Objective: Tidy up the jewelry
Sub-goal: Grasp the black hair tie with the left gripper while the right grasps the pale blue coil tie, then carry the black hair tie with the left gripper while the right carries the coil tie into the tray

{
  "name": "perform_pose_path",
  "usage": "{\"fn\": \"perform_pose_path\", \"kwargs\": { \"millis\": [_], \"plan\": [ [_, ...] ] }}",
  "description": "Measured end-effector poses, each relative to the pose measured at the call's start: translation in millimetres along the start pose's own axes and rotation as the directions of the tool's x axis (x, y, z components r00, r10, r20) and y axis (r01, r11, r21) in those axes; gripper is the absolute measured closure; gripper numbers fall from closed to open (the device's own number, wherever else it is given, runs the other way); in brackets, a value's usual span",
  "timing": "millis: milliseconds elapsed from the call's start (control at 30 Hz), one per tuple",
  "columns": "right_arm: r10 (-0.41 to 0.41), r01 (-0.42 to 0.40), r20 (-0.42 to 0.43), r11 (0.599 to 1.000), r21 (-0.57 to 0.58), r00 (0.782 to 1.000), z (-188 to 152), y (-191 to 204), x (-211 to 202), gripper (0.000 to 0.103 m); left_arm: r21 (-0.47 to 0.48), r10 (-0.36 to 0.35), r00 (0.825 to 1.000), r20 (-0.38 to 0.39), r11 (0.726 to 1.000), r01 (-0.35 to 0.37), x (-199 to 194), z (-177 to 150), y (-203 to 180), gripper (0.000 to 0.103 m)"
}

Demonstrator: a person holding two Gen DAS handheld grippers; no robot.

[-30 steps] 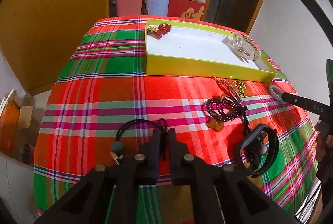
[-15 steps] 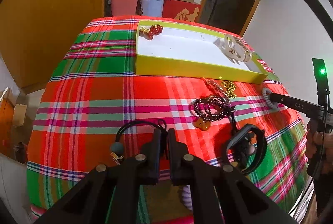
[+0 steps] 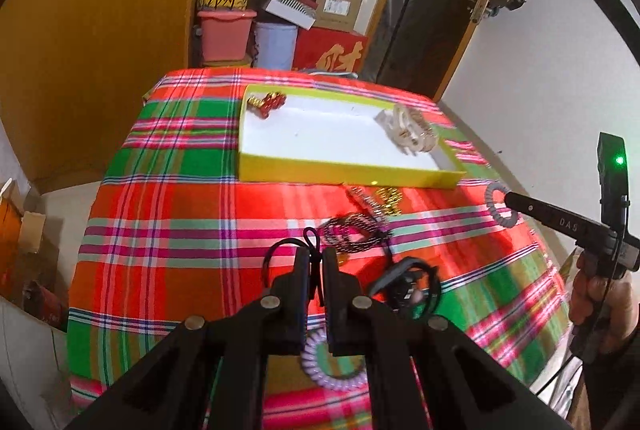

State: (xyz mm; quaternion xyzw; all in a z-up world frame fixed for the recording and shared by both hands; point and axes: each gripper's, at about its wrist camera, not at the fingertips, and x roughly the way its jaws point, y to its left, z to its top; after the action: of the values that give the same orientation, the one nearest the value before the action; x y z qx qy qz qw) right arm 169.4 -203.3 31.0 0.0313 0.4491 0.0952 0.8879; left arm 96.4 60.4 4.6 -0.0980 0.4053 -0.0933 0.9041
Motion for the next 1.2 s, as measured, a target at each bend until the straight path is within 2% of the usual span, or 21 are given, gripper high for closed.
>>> {"fn": "perform_pose_path", "kwargs": {
  "millis": [267, 633, 1200],
  "plan": [
    [0.029, -0.028, 0.054, 1.0, -0.014, 0.998, 2.3, 11.8, -31.8, 0.094, 0.025, -0.033, 0.998, 0.045, 0.999, 0.031, -23.3, 10.5, -19.2, 0.097],
    [0.054, -0.049, 0.093, 0.998, -0.046, 0.994, 12.6, 27.2, -49.3, 0.094, 0.045, -0.077, 0.993, 0.091, 0.996, 0.073, -38.0, 31.6, -33.7, 0.097],
    [0.064, -0.057, 0.081, 0.995, -0.085, 0.995, 36.2, 42.9, -23.1, 0.094, 0.04, -0.107, 0.99, 0.092, 0.994, 0.104, -1.2, 78.0, -30.9, 0.097]
  ]
}}
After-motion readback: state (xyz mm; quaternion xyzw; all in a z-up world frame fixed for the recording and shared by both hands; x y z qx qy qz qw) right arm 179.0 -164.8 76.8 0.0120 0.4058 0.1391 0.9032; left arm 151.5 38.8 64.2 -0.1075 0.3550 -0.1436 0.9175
